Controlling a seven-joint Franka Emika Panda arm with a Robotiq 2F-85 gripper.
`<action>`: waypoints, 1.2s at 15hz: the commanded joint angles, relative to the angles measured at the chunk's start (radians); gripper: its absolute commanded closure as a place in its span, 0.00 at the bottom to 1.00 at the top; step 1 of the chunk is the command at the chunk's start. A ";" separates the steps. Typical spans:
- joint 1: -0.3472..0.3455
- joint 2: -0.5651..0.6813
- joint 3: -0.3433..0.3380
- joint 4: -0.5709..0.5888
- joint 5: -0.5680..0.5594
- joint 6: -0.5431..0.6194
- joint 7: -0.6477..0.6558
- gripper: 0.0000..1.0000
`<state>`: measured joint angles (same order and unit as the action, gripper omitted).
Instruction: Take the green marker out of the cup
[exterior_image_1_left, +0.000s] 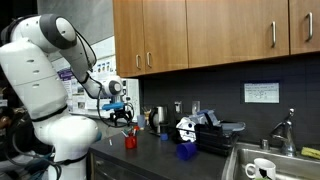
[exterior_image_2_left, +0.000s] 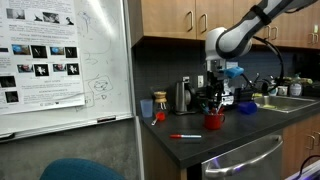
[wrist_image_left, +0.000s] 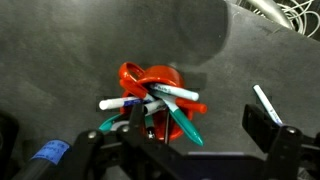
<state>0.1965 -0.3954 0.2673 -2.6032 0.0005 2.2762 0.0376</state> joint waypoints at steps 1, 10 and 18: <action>0.009 0.049 -0.017 0.022 -0.013 0.004 -0.003 0.00; 0.013 0.067 -0.020 0.013 -0.006 0.000 -0.001 0.00; 0.013 0.067 -0.020 0.013 -0.006 0.000 -0.001 0.00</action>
<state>0.1965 -0.3295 0.2610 -2.5913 0.0006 2.2773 0.0321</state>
